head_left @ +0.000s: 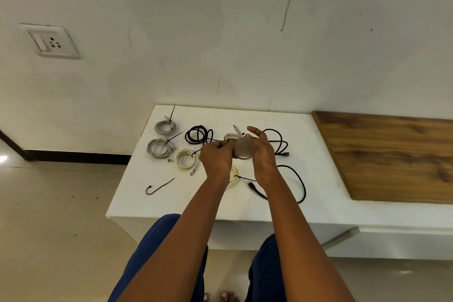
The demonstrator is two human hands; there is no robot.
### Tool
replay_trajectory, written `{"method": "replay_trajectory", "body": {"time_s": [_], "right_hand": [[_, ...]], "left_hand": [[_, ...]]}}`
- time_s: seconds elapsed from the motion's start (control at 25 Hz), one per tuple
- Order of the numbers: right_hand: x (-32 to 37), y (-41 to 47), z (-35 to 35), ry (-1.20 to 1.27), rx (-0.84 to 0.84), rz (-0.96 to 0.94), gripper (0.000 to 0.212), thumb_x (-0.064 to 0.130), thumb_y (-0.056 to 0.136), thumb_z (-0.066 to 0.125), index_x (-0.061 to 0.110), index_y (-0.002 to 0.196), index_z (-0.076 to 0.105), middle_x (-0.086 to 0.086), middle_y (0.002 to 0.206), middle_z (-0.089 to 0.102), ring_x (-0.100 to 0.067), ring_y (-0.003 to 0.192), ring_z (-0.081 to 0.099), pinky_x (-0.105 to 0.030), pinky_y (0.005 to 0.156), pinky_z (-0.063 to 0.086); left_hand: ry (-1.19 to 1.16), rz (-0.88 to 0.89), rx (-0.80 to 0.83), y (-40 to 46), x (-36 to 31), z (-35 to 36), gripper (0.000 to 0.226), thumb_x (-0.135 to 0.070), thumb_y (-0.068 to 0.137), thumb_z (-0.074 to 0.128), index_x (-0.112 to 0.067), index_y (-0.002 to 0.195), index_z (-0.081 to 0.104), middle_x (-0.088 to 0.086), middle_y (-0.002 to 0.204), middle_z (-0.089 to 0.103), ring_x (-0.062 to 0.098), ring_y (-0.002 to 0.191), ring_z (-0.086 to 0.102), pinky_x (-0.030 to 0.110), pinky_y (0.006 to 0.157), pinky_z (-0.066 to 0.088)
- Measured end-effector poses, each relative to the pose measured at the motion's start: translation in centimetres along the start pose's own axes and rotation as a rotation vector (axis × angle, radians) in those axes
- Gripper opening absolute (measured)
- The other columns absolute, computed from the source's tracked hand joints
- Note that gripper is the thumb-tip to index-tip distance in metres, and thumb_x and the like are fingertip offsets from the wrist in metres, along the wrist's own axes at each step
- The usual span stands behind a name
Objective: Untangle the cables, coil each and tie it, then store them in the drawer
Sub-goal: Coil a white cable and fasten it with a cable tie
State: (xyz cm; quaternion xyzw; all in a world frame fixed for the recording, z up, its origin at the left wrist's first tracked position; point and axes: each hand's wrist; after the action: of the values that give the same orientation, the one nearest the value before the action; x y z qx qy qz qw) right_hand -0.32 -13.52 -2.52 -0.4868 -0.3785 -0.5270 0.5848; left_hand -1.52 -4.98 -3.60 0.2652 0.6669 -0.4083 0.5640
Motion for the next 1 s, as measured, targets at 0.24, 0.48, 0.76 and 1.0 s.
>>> {"method": "replay_trajectory", "body": {"time_s": [0.24, 0.48, 0.76, 1.0], "right_hand": [[0.5, 0.4, -0.3, -0.085, 0.109, 0.064, 0.025, 0.004, 0.095, 0.038, 0.008, 0.107, 0.060, -0.001, 0.066, 0.055, -0.008, 0.059, 0.048, -0.017, 0.061, 0.042], [1.0, 0.4, -0.9, -0.040, 0.106, 0.116, 0.021, 0.004, 0.095, 0.038, 0.012, 0.092, 0.057, 0.007, 0.047, 0.053, -0.001, 0.044, 0.048, -0.013, 0.047, 0.038], [1.0, 0.4, -0.8, -0.008, 0.007, -0.011, 0.012, 0.006, 0.095, 0.044, 0.006, 0.100, 0.055, 0.000, 0.064, 0.051, -0.003, 0.051, 0.047, -0.008, 0.050, 0.042], [1.0, 0.7, -1.1, -0.002, -0.114, -0.114, 0.009, 0.012, 0.097, 0.046, 0.014, 0.091, 0.053, 0.002, 0.073, 0.049, -0.004, 0.058, 0.043, -0.013, 0.060, 0.041]], "left_hand": [[-0.019, 0.041, 0.077, -0.2, -0.2, -0.3, 0.023, -0.014, 0.076, 0.067, -0.012, 0.053, 0.066, -0.005, 0.040, 0.053, 0.008, 0.043, 0.044, 0.016, 0.047, 0.036], [0.016, 0.141, 0.147, -0.4, -0.2, -0.5, 0.026, -0.012, 0.079, 0.066, -0.016, 0.053, 0.064, -0.008, 0.036, 0.051, 0.001, 0.035, 0.043, 0.006, 0.042, 0.034], [0.031, 0.187, 0.245, -0.4, -0.5, -0.2, 0.021, -0.017, 0.086, 0.062, -0.007, 0.069, 0.070, -0.008, 0.043, 0.055, -0.001, 0.039, 0.047, 0.007, 0.047, 0.037], [0.155, 0.209, 0.374, -0.3, -1.2, -0.8, 0.017, -0.022, 0.087, 0.064, -0.013, 0.074, 0.070, -0.002, 0.051, 0.061, -0.001, 0.044, 0.052, 0.009, 0.051, 0.042]]}}
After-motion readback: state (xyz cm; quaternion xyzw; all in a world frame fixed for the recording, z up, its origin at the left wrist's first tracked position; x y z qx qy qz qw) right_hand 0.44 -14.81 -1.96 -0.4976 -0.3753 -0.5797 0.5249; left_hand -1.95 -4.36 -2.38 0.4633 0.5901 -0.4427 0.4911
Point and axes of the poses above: each hand's wrist, its own y-axis towards the middle knuckle, its own z-axis out of the palm, x = y × z
